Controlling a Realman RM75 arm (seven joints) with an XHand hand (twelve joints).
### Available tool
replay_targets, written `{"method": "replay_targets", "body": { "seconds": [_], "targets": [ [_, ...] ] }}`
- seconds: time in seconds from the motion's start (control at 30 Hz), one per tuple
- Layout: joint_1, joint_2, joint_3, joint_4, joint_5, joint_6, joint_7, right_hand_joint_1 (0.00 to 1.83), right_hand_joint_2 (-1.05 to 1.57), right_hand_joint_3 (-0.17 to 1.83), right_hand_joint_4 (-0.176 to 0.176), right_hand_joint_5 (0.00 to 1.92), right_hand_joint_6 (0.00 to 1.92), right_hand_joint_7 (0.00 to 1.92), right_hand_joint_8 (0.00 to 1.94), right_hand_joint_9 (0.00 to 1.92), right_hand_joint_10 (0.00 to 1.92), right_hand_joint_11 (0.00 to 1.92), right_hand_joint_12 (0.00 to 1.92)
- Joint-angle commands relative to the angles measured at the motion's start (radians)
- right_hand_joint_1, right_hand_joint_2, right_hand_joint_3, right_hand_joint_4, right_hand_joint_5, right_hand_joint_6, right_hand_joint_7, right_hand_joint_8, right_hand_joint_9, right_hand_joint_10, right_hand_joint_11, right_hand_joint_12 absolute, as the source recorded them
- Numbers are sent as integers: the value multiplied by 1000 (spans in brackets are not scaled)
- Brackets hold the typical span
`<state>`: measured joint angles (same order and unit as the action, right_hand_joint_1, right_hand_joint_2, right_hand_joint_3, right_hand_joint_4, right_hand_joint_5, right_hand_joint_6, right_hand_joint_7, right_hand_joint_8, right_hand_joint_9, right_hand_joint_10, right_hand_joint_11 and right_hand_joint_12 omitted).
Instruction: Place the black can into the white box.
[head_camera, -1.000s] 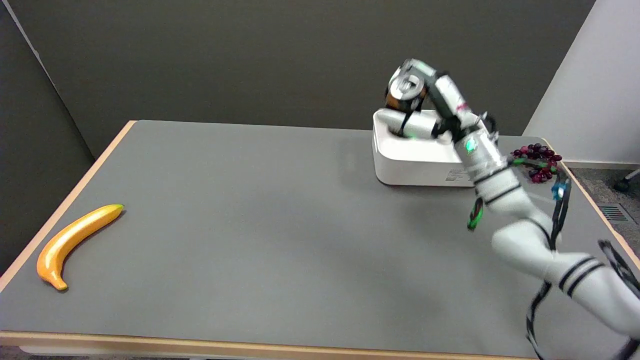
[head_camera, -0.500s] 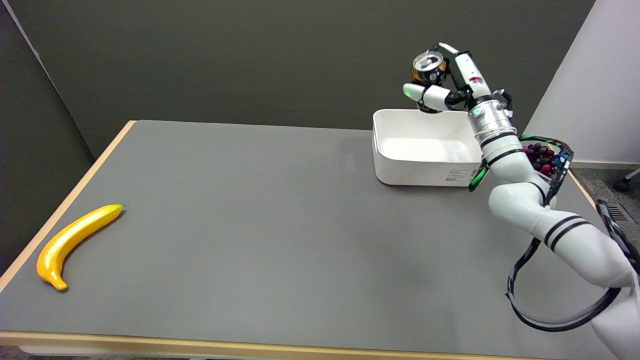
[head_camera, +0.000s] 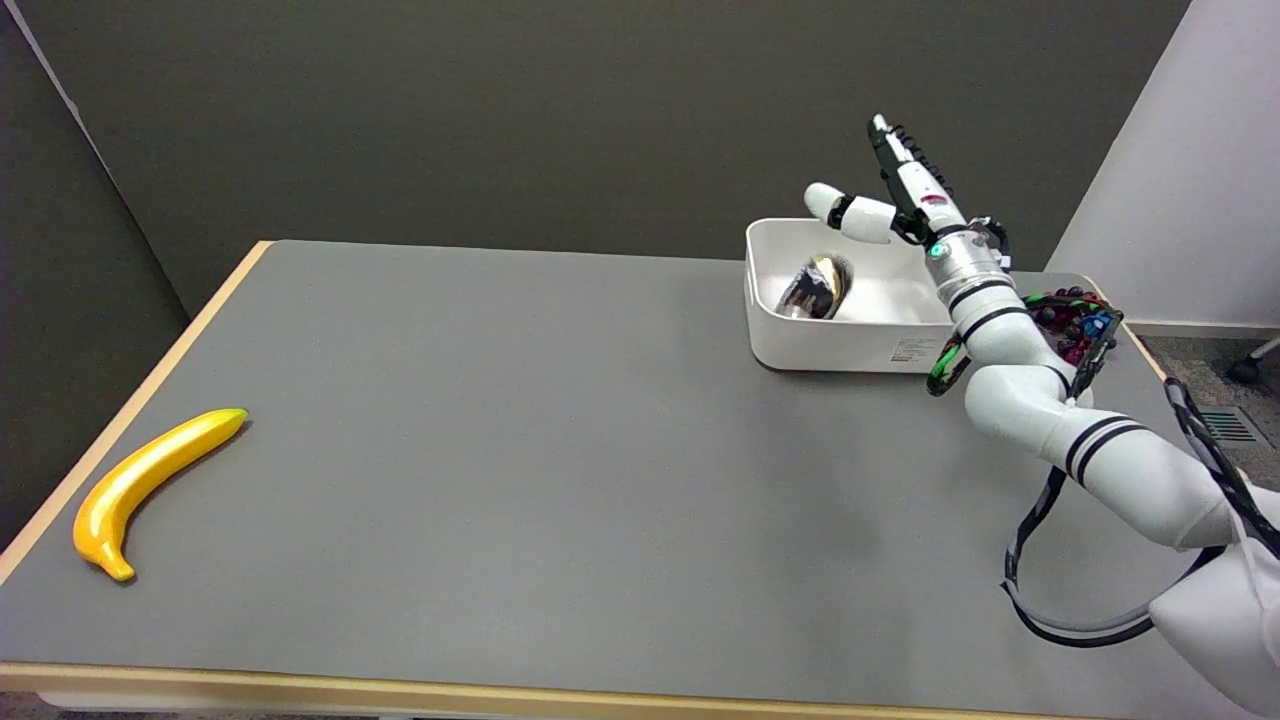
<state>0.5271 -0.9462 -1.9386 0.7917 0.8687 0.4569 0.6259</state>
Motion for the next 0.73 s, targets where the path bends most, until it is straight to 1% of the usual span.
{"method": "replay_targets", "body": {
  "seconds": [0.03, 0.1, 0.2, 0.3, 0.4, 0.47, 0.53, 0.57, 0.6, 0.67, 0.73],
  "targets": [
    [14, -4, -45, -59, 40, -20, -36, 443, 579, 701, 3, -1, 24, -1, -1, -1, -1, -1, 488],
    [0, -1, -40, -34, 47, 12, -35, 439, 575, 700, 4, -1, 21, -1, -1, -1, -1, -1, 470],
    [-70, 23, 11, 89, 59, 85, -35, 426, 569, 707, 4, -1, 19, -1, -1, -1, -1, -1, 404],
    [-175, 66, 84, 281, 72, 171, -33, 414, 560, 728, 4, -1, 14, -1, -1, -1, -1, -1, 308],
    [-302, 124, 135, 471, 73, 268, 25, 355, 576, 757, 5, -1, 5, -1, -1, -1, -1, -1, 188],
    [-383, 154, 165, 593, 73, 316, 71, 310, 608, 767, 7, 0, 27, -1, -1, -1, 3, -1, 251],
    [-449, 172, 179, 677, 73, 349, 90, 233, 596, 920, 18, 4, 106, -1, 5, -1, 43, -1, 398],
    [-488, 178, 179, 717, 73, 367, 92, 236, 603, 910, 18, 4, 143, -1, 29, -1, 54, -1, 414],
    [-509, 180, 176, 736, 73, 377, 92, 240, 608, 900, 18, 4, 176, -1, 51, -1, 64, -1, 429],
    [-559, 177, 179, 761, 75, 392, 90, 264, 644, 995, 19, 27, 212, 17, 131, -1, 166, -1, 487],
    [-622, 162, 200, 768, 107, 429, 86, 235, 640, 986, -2, 27, 254, 10, 167, -1, 190, -1, 462]
  ]
}}
